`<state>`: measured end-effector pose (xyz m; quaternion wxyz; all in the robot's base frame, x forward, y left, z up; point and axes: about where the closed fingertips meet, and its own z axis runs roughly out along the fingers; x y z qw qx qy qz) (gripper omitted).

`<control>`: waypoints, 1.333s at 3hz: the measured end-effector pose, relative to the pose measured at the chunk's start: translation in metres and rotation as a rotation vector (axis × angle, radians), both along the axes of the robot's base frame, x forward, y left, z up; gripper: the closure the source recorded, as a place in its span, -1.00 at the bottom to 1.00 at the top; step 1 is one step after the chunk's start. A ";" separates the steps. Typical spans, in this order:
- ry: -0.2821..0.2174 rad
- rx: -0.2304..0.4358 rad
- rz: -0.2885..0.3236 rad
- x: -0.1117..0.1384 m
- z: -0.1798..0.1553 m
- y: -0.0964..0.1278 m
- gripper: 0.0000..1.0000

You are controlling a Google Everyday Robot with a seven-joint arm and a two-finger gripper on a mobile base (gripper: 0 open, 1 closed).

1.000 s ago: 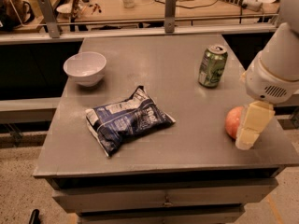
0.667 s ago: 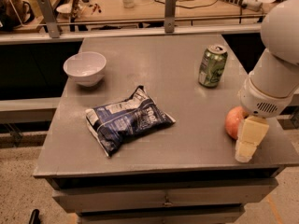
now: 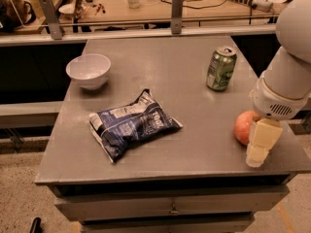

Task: Move apple near blue chip bag

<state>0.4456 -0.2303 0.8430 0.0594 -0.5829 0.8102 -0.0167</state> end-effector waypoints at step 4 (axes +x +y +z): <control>-0.008 0.012 0.084 0.004 0.023 0.017 0.89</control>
Offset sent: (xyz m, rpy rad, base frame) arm 0.0000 0.0003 -0.0006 -0.0002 -0.0004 0.0007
